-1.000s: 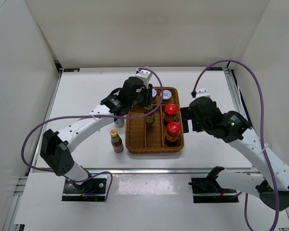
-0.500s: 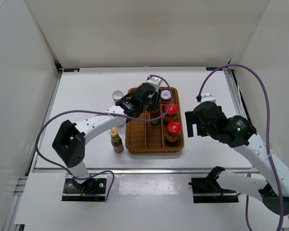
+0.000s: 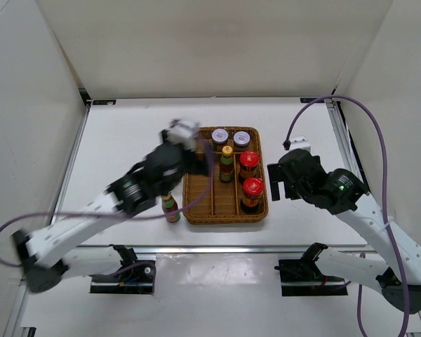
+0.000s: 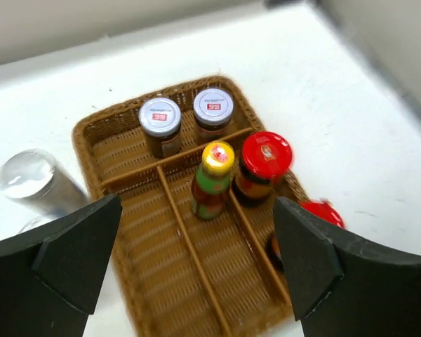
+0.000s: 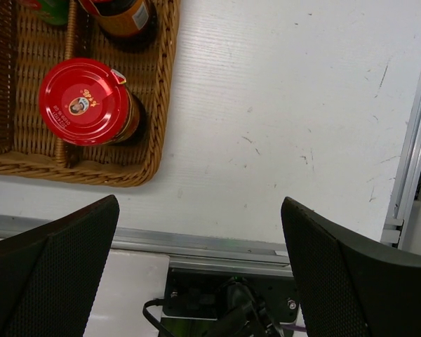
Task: Organize the condiment bottles
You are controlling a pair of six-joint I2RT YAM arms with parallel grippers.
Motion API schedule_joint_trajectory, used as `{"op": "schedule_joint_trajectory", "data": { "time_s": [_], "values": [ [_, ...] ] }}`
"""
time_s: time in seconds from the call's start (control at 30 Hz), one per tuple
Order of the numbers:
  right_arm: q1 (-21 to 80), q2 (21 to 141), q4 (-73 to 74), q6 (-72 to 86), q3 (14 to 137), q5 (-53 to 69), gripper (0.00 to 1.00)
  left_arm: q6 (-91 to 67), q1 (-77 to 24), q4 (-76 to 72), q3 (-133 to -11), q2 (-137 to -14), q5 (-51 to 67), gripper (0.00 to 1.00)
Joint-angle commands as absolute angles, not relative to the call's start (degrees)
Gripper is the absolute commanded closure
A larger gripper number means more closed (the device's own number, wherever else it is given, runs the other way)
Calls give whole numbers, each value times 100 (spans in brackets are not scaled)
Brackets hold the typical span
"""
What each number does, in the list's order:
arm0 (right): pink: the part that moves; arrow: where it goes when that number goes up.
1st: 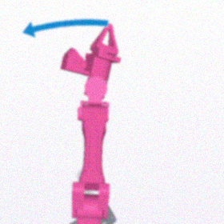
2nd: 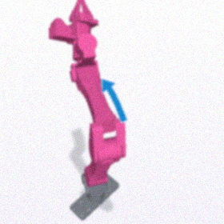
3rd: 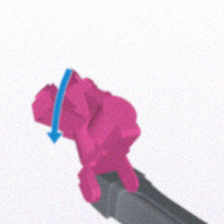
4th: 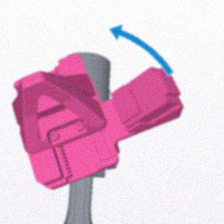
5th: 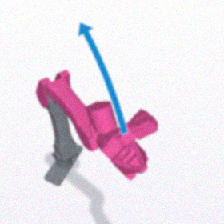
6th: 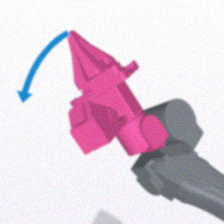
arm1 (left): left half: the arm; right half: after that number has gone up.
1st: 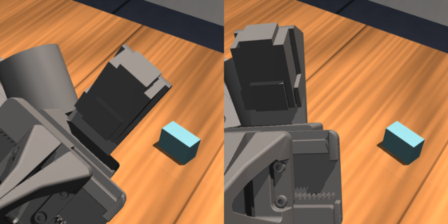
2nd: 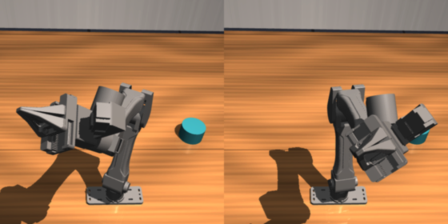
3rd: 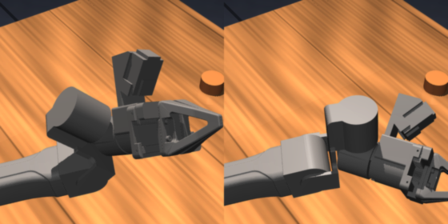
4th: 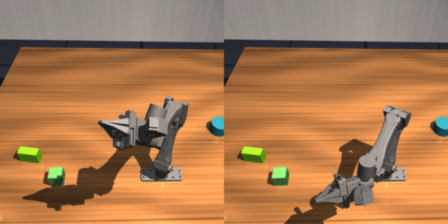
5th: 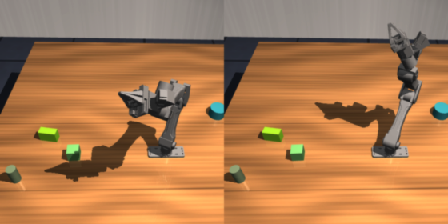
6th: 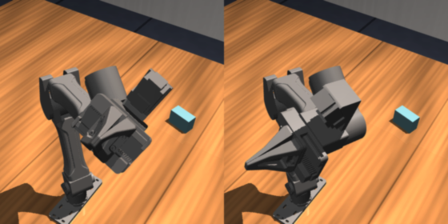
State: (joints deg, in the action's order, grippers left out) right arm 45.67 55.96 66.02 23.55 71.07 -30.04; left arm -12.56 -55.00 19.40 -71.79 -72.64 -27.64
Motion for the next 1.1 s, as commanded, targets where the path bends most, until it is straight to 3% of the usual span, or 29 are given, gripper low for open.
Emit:
{"op": "schedule_joint_trajectory", "data": {
  "time_s": [0.0,0.17,0.3,0.73,0.87,1.07],
  "values": [
    [4588,5546,6258,2338,6856,-3050,1,-1483,-5642,2127,-5945,-5185,-3392,0],
    [4535,5695,5820,2338,6522,-2787,1,-2003,-5774,2214,-3766,-2834,-3393,0],
    [4535,5958,5695,2233,6591,-2681,1,-2057,-5774,2399,-3236,-1768,-3488,0],
    [4535,6030,5643,2057,6697,-2681,1,-2539,-5774,2417,-3121,-3190,-4095,0],
    [4535,5924,5756,2057,6636,-2681,1,-2715,-5774,2417,-2910,-3190,-4263,10],
    [4535,5924,5862,2004,6636,-2848,1,-2768,-5774,2215,-2856,-3409,-4070,33]
  ]
}}
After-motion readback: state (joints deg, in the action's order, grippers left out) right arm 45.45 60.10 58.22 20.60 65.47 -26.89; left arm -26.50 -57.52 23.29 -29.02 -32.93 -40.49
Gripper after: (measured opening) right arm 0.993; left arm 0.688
